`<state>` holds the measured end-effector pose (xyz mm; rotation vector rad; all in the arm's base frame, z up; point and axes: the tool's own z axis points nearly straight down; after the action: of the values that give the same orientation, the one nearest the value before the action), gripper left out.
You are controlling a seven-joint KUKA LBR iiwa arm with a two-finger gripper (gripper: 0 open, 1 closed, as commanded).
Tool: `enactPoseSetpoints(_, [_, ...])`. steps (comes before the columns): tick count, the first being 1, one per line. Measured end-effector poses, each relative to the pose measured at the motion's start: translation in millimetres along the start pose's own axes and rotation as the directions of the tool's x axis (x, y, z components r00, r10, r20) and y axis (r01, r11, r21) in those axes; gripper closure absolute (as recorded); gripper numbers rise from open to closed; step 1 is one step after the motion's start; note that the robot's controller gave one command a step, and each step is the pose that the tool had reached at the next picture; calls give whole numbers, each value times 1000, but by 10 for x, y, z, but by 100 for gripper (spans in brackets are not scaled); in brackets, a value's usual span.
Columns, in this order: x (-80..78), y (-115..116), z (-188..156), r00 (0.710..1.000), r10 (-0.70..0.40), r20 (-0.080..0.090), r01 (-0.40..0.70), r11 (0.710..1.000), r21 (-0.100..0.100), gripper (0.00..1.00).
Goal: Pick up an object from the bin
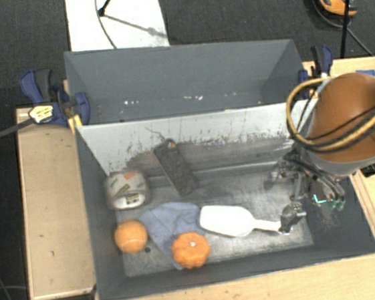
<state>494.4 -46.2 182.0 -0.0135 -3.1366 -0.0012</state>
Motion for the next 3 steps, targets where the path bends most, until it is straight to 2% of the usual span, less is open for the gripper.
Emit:
enactPoseSetpoints(1, [-18,1,-35,1000,-2,8,2,1000,1,0])
enactPoseSetpoints(2, [-28,-145,1115,1000,-15,4,15,1000,0,100])
enactPoseSetpoints(3, [-28,-144,1114,1000,-17,4,17,1000,0,100])
